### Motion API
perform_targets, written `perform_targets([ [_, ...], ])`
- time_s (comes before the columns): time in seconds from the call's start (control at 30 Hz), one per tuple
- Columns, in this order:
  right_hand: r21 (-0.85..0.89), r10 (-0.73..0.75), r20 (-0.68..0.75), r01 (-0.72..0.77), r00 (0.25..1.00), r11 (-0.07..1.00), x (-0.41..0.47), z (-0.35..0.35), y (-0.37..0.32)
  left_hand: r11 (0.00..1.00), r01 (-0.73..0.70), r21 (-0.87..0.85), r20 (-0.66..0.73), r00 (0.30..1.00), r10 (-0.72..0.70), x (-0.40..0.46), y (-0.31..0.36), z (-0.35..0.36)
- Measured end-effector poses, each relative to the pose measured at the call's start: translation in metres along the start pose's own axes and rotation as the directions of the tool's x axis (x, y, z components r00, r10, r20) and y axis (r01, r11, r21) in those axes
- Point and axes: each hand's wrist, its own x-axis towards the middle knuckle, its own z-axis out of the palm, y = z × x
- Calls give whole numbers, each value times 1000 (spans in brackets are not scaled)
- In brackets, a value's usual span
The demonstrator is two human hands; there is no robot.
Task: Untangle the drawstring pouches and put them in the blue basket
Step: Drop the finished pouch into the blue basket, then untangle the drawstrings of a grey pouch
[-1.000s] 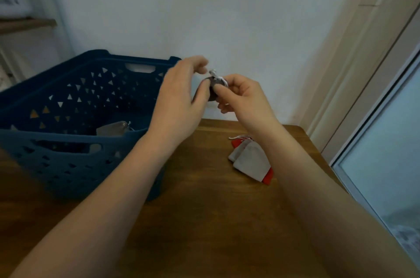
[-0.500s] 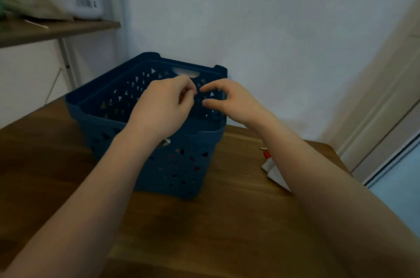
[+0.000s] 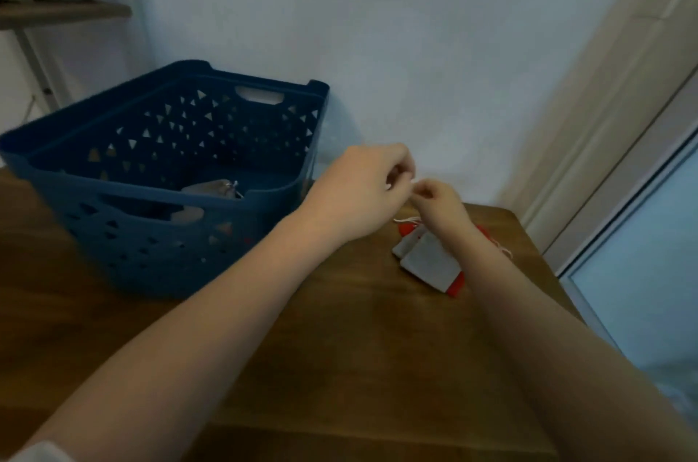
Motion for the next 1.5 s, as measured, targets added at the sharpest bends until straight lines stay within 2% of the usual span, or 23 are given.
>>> perform_targets([
  [0.1, -181, 180, -99, -195, 979, 964, -2, -7, 60, 998, 44, -37, 100, 994, -40, 11, -2, 36],
  [0.2, -352, 197, -195, -256, 961, 900, -8, -16, 91, 993, 113, -17, 163, 981, -109, 18, -12, 63],
  [0.3, -417, 176, -184, -239, 967, 877, -12, -20, 98, 983, 180, 20, 193, 964, -181, 20, -25, 83],
  [0.4, -485, 48, -224, -154, 973, 861, -18, -17, 101, 973, 226, 45, 192, 954, -231, 17, -37, 99],
  [0.5, -469, -46, -280, -95, 959, 878, -25, -11, 107, 967, 252, 40, 170, 952, -255, 19, -41, 108],
  [0.57, -389, -85, -294, -37, 952, 920, -27, -9, 103, 970, 240, 33, 181, 953, -242, 20, -41, 110],
  [0.67, -201, -254, -218, 211, 942, 957, -29, -14, 87, 980, 198, 9, 217, 957, -195, 21, -39, 110],
  [0.73, -117, -391, -119, 378, 913, 918, -33, -20, 73, 992, 28, 125, 258, 964, -60, 21, -39, 105],
  [0.8, -95, -491, -49, 485, 870, 869, -40, -27, 60, 936, -189, 298, 289, 952, 100, 22, -39, 99],
  [0.83, -85, -517, -28, 514, 855, 854, -43, -29, 55, 906, -241, 348, 300, 944, 136, 24, -39, 97],
  [0.87, -83, -525, -14, 522, 851, 849, -44, -30, 52, 896, -245, 371, 307, 943, 130, 25, -39, 95],
  [0.97, -128, -487, -4, 482, 874, 867, -45, -32, 50, 922, -128, 365, 317, 949, 7, 24, -41, 93],
  [1.1, -303, -386, 113, 402, 916, 864, -47, -32, 50, 875, -142, 463, 340, 940, -28, 19, -42, 94],
  [1.2, -567, -336, 229, 405, 914, 717, -46, -36, 51, 906, -61, 418, 324, 942, -86, 15, -43, 93],
  [1.27, -590, -283, 282, 398, 917, 702, -45, -38, 52, 957, 14, 288, 333, 936, -113, 13, -47, 91],
  [1.33, -490, -234, 312, 367, 921, 791, -44, -39, 56, 991, 83, 106, 338, 934, -115, 8, -50, 88],
  [1.4, -335, -202, 352, 325, 914, 884, -45, -43, 58, 991, 131, -15, 281, 952, -121, 3, -52, 83],
  [1.47, -62, -184, 354, 219, 917, 974, -49, -46, 60, 950, 244, -194, 209, 957, -203, -1, -53, 78],
  [1.5, 119, -166, 338, 133, 927, 984, -52, -47, 61, 897, 305, -319, 202, 947, -250, -3, -54, 76],
])
